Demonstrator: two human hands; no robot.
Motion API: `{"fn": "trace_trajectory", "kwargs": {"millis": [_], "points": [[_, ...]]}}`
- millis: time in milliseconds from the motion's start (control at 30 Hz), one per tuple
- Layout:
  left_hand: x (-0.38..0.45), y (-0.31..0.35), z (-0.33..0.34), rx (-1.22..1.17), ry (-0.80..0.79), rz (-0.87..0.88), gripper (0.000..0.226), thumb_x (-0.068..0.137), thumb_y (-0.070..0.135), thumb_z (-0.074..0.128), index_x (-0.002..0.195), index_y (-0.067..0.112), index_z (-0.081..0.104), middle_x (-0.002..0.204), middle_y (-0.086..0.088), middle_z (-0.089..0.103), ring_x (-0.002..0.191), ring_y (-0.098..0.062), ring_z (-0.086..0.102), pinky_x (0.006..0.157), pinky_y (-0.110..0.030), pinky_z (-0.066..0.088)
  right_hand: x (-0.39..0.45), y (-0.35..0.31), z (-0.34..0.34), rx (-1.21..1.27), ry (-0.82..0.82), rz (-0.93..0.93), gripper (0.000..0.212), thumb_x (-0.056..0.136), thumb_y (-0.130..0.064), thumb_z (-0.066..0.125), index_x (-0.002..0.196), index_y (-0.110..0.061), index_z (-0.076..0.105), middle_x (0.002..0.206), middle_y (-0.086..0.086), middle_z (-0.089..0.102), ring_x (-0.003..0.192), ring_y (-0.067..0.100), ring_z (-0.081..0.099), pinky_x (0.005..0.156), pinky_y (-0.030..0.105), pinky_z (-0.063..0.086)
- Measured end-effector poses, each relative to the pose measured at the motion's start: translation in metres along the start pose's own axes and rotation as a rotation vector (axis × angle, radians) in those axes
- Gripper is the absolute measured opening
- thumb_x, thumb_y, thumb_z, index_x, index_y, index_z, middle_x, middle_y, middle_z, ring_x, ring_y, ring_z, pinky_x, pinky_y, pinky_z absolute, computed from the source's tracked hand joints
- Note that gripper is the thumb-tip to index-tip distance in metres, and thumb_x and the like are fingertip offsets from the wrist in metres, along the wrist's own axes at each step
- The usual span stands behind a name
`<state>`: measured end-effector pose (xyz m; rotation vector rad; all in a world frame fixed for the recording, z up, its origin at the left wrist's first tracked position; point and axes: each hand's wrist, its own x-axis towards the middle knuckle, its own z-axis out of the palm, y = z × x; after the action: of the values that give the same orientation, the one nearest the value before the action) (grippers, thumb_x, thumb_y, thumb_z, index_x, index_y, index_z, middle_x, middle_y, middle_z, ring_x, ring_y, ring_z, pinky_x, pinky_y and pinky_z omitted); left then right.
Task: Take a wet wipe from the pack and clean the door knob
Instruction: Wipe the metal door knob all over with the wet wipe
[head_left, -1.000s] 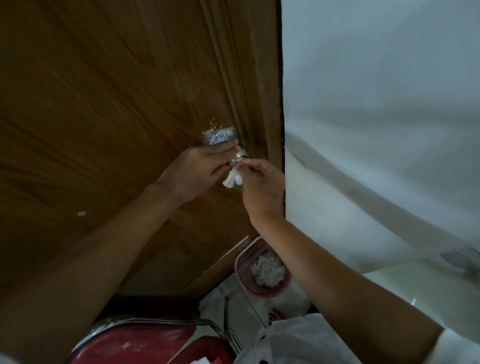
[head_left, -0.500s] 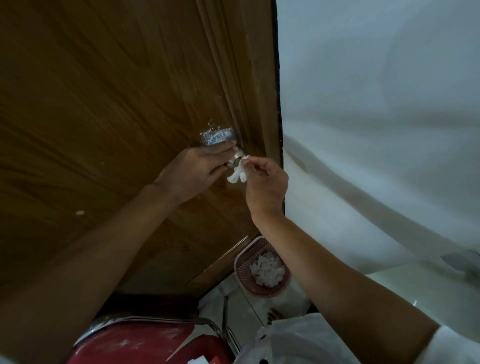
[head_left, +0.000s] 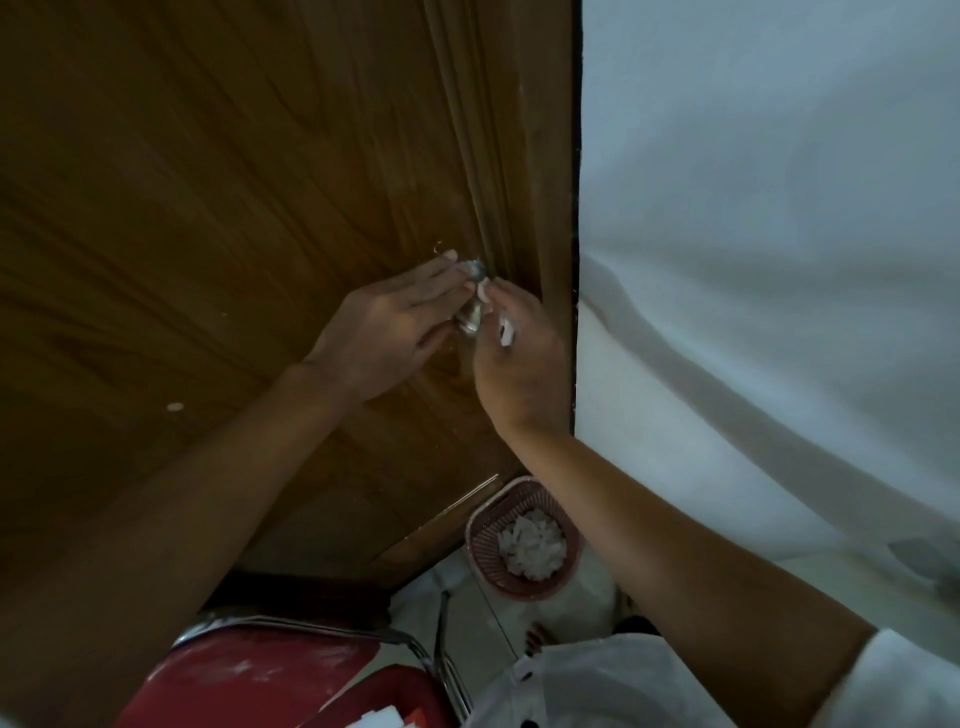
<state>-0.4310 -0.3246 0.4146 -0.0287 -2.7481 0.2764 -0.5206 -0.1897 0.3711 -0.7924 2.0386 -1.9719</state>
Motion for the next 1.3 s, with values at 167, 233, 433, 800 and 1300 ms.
{"fn": "trace_trajectory", "kwargs": {"millis": [167,233,433,800,1300], "points": [[-0.006,-0.003,-0.004,0.311,0.056,-0.009,0.04,0.101,0.011,0.06,0.14,0.003,0.056,0.154,-0.017,0.045,0.148,-0.036,0.033,0.12,-0.058,0.026,0.01,0.007,0.001,-0.156,-0.157,-0.166,0.035,0.106,-0.009,0.042,0.137,-0.009,0.058,0.14,0.008,0.059,0.128,0.017,0.056,0.101,0.017,0.049],[-0.012,-0.005,-0.005,0.413,0.056,-0.045,0.043,0.102,0.011,0.058,0.144,0.004,0.051,0.158,-0.016,0.038,0.15,-0.035,0.028,0.122,-0.059,0.019,0.022,0.005,0.001,-0.206,-0.178,-0.048,0.035,0.107,-0.014,0.039,0.136,-0.011,0.058,0.136,0.01,0.061,0.122,0.02,0.058,0.095,0.024,0.053],[-0.023,-0.009,-0.004,0.562,0.009,-0.095,0.048,0.106,0.016,0.049,0.153,0.009,0.039,0.166,-0.011,0.023,0.154,-0.032,0.018,0.124,-0.053,0.002,0.024,0.006,0.004,-0.379,-0.143,-0.231,0.031,0.101,-0.019,0.048,0.122,-0.012,0.069,0.129,0.004,0.066,0.12,0.019,0.053,0.098,0.027,0.047],[-0.017,-0.006,-0.004,0.565,0.011,-0.116,0.047,0.104,0.017,0.049,0.15,0.01,0.044,0.164,-0.009,0.028,0.153,-0.03,0.021,0.124,-0.053,0.008,0.025,0.005,0.023,-0.058,-0.023,-0.033,0.008,0.094,-0.019,0.066,0.101,-0.014,0.066,0.097,-0.003,0.066,0.084,0.002,0.06,0.07,0.008,0.047],[-0.019,-0.011,-0.002,0.58,0.03,-0.102,0.047,0.108,0.018,0.04,0.154,0.011,0.039,0.164,-0.008,0.028,0.153,-0.029,0.022,0.124,-0.048,0.005,0.036,-0.003,0.033,0.197,0.057,0.471,0.012,0.091,-0.02,0.067,0.103,-0.016,0.066,0.093,-0.008,0.063,0.081,0.001,0.059,0.06,0.008,0.044]]}}
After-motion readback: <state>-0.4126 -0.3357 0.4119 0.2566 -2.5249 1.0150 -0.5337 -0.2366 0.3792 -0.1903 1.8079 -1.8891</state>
